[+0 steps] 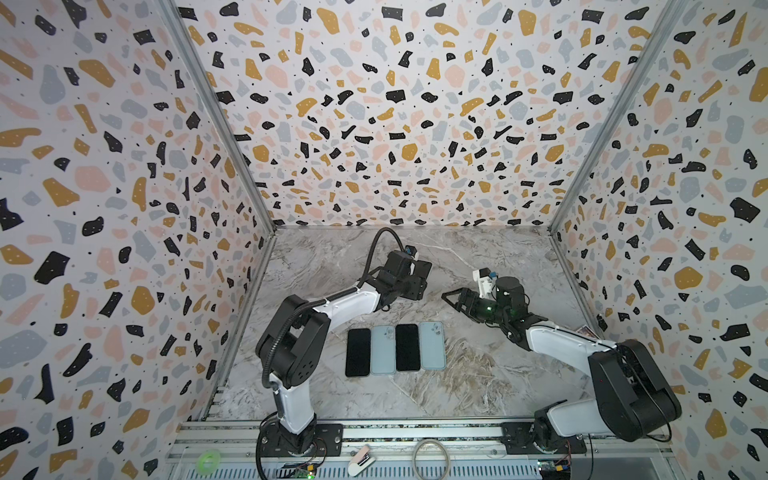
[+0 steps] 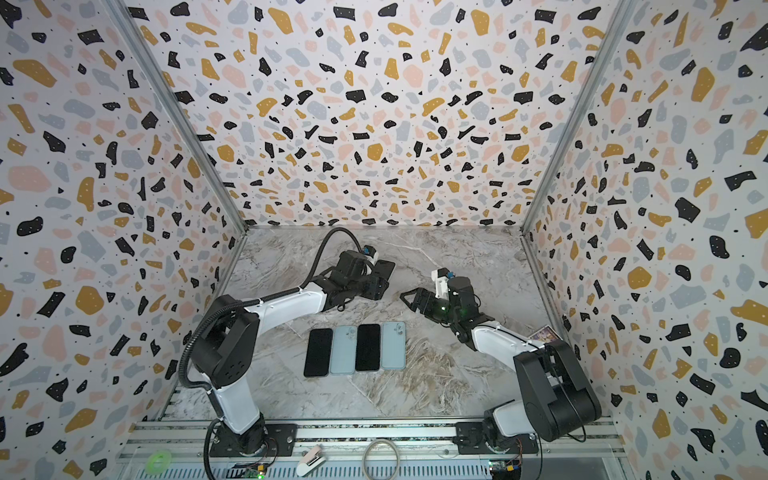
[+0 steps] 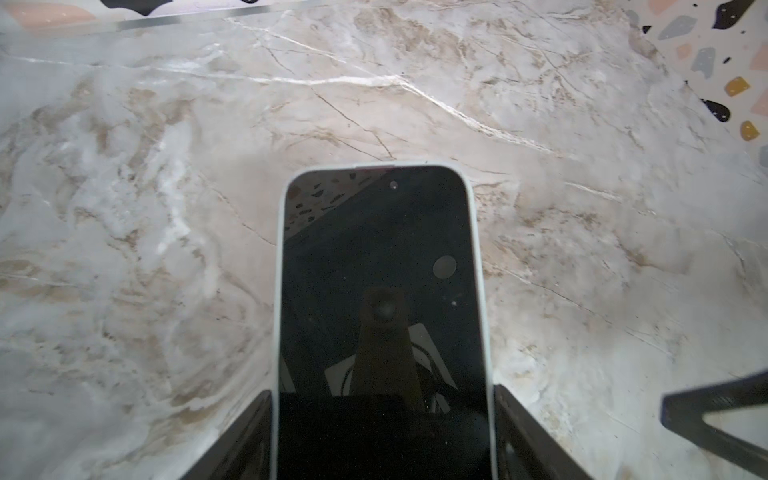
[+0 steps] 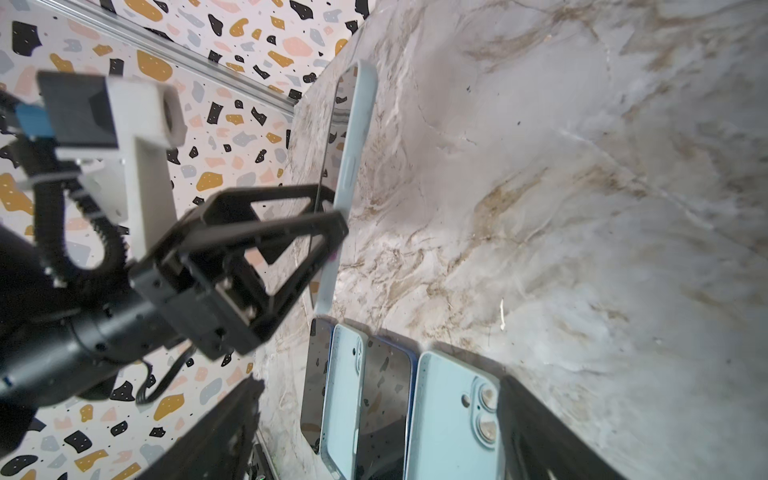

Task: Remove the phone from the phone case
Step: 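Lift the cased black phone with the left gripper while right gripper approaches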

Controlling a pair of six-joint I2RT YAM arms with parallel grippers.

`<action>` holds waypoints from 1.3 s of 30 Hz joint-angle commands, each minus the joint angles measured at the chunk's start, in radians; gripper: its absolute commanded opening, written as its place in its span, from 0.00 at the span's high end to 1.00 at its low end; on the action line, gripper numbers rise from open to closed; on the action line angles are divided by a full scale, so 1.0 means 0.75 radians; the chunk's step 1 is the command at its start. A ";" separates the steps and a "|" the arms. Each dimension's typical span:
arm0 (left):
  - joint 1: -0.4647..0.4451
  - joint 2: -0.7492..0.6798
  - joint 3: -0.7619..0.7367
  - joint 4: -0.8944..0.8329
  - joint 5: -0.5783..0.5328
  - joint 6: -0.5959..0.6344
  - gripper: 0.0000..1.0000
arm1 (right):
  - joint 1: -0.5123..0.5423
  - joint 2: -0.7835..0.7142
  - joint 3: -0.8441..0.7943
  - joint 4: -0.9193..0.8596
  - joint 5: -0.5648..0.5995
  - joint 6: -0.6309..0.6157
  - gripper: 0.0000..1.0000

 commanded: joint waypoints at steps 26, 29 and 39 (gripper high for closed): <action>-0.211 -0.148 -0.172 0.205 0.014 -0.081 0.65 | -0.027 0.210 0.055 0.375 -0.124 0.117 0.46; -0.216 -0.141 -0.171 0.209 0.014 -0.083 0.65 | -0.023 0.218 0.045 0.407 -0.132 0.134 0.55; -0.224 -0.135 -0.154 0.210 0.009 -0.084 0.66 | -0.011 0.204 0.031 0.402 -0.138 0.144 0.71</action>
